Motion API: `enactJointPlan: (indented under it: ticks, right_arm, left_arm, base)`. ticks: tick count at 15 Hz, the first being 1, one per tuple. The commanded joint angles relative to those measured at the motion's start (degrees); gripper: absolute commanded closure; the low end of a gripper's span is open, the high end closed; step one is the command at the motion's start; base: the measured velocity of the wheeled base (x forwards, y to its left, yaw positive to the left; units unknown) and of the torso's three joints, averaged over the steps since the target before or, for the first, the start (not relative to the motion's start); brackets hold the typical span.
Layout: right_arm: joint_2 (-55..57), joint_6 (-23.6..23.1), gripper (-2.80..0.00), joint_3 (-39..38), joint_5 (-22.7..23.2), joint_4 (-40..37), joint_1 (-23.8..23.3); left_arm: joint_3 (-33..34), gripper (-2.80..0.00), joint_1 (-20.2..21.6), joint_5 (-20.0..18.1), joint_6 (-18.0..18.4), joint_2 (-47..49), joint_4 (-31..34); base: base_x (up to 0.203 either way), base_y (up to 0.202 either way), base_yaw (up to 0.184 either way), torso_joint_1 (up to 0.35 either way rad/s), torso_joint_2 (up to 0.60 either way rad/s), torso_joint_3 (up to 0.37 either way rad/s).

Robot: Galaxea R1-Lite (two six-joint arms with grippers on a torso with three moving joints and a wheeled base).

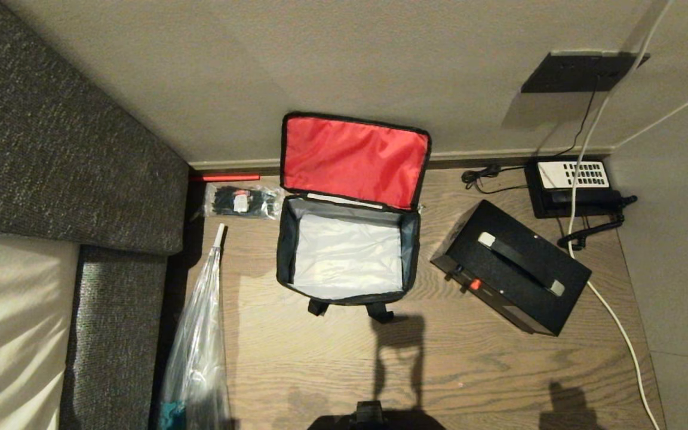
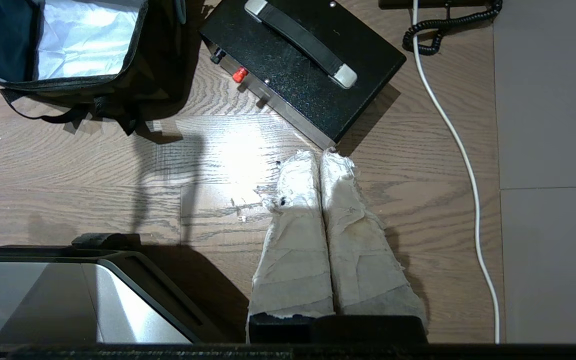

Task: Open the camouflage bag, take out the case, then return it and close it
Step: Grip the handle again

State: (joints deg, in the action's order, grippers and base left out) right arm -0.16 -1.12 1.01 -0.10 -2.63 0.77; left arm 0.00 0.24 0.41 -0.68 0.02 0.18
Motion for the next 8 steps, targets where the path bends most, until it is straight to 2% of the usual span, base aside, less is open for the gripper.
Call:
enactJointPlan:
  ticks: [1,5,6,8]
  right_arm:
    - [0.0,-0.1,0.00,0.0,0.1,-0.2,0.0]
    - [0.0,0.3,0.00,2.1,0.7,-0.8,0.0]
    - [0.0,0.3,0.00,6.2,1.9,-3.7,0.0]
    - [0.0,1.2,0.00,20.5,4.1,-17.4,0.0]
  left_arm:
    - [0.2,0.00,0.0,0.0,0.0,-0.1,0.0]
    - [0.2,0.00,0.0,0.0,0.0,-0.1,0.0]
    - [0.2,0.00,0.0,0.0,0.0,-0.1,0.0]
    - [0.2,0.00,0.0,0.0,0.0,-0.1,0.0]
  base:
    - [0.000,0.000,0.000,0.000,0.00,0.000]
    - [0.000,0.000,0.000,0.000,0.00,0.000]
    - [0.000,0.000,0.000,0.000,0.00,0.000]
    - [0.000,0.000,0.000,0.000,0.00,0.000]
